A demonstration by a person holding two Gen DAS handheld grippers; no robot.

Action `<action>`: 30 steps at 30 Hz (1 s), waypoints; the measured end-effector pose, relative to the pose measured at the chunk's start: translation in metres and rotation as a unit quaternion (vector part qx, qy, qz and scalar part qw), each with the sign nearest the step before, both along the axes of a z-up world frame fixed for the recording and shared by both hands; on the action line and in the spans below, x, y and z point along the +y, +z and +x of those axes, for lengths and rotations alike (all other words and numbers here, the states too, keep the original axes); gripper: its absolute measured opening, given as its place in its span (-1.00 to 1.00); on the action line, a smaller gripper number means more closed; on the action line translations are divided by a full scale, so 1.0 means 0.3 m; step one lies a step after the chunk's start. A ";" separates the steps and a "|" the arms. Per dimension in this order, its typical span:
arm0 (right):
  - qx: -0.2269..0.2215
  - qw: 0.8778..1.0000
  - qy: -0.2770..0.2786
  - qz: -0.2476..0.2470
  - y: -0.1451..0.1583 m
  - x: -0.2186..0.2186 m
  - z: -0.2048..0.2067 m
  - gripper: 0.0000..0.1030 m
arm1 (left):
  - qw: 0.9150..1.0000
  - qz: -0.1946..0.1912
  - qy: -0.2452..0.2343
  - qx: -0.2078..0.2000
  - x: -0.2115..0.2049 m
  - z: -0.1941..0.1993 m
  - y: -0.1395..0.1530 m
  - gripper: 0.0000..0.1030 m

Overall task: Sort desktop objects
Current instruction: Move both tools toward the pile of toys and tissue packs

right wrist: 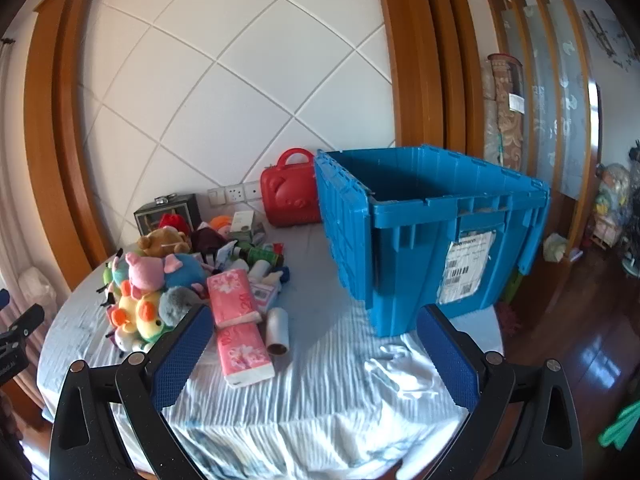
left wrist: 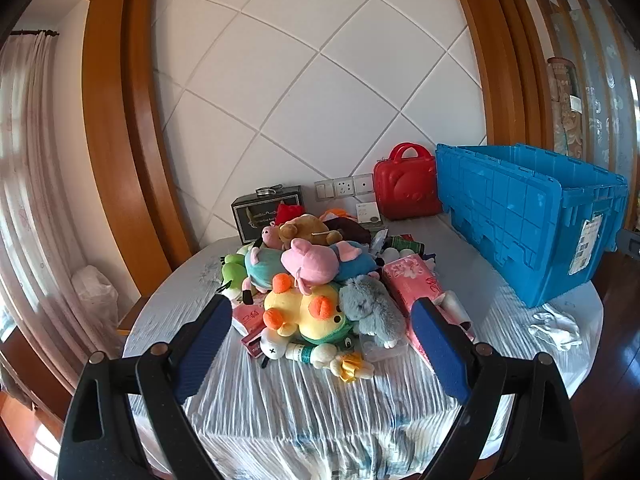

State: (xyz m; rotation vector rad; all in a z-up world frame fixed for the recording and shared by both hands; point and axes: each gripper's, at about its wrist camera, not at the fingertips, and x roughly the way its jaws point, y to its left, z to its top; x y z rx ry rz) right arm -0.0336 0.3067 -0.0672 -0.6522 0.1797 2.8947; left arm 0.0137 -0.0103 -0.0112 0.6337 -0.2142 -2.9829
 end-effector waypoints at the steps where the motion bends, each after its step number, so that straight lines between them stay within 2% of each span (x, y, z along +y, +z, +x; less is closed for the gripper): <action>1: 0.001 1.000 0.001 0.001 0.003 -0.003 -0.001 1.00 | 1.000 -0.002 0.003 -0.001 0.000 0.002 -0.002 0.79; 10: 0.000 1.000 0.026 0.007 0.006 -0.008 -0.029 1.00 | 0.999 -0.007 0.037 -0.011 -0.019 0.001 -0.022 0.79; 17: -0.013 0.997 0.079 0.005 -0.034 -0.004 -0.058 1.00 | 0.996 -0.014 0.084 -0.024 -0.039 0.019 -0.071 0.79; 23: -0.023 0.991 0.131 0.006 -0.107 -0.038 -0.106 1.00 | 0.994 -0.012 0.106 -0.036 -0.089 0.057 -0.142 0.79; 30: -0.073 0.981 0.177 0.011 -0.231 -0.150 -0.271 1.00 | 0.994 -0.007 0.095 -0.045 -0.159 -0.024 -0.232 0.79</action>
